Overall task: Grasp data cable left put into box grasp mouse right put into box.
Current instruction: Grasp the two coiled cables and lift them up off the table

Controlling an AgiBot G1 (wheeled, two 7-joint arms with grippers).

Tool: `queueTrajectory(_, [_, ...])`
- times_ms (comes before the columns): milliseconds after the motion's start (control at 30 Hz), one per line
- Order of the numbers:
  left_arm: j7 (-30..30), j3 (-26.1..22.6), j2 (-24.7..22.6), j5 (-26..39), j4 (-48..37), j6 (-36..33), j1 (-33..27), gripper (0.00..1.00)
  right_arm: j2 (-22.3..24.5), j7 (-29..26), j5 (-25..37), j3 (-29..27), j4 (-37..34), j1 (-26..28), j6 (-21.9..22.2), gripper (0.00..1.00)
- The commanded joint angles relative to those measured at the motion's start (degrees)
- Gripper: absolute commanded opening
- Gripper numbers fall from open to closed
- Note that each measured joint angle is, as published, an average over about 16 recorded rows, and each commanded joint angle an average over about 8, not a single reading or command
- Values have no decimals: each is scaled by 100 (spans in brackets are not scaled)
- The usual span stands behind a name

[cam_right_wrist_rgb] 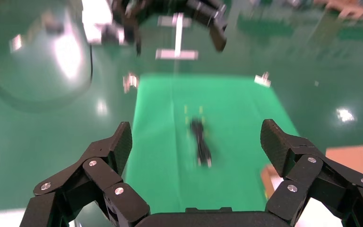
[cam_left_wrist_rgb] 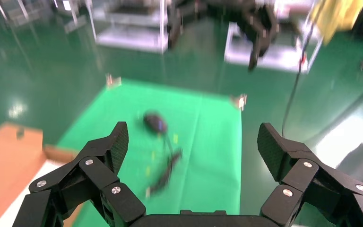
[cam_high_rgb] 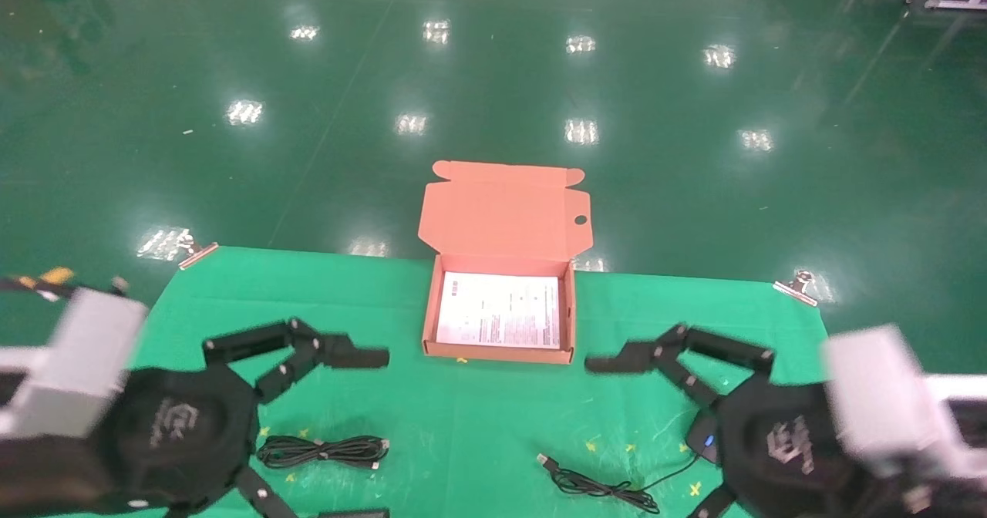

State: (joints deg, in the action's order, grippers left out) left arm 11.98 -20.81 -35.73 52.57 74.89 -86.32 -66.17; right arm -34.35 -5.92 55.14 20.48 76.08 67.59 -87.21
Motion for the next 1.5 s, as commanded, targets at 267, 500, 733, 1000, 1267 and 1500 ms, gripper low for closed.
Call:
queueTrajectory(267, [303, -761, -264, 1679, 100, -176, -904, 100, -213, 1088, 1824, 1004, 164, 1034, -263, 100])
queueTrajectory(500, [409, -1584, -684, 3125, 150, -273, -1604, 100, -468, 1662, 2962, 1903, 179, 1626, -143, 100])
queueTrajectory(733, [366, -2310, -1156, 4584, 235, -56, -1963, 100, -729, 1760, 3893, 2422, 177, 1729, 115, 100])
queueTrajectory(1000, [682, -2785, -1574, 5796, 225, 389, -1806, 100, -990, 1423, 4860, 2753, 166, 1439, 668, 100])
queueTrajectory(1267, [1153, -3042, -1847, 6616, 86, 838, -1433, 100, -1204, 734, 5714, 2925, 131, 934, 1394, 100])
queueTrajectory(1500, [1371, -2970, -2054, 6526, -685, 1080, -1289, 100, -1377, 62, 6050, 2943, 14, 612, 1764, 100])
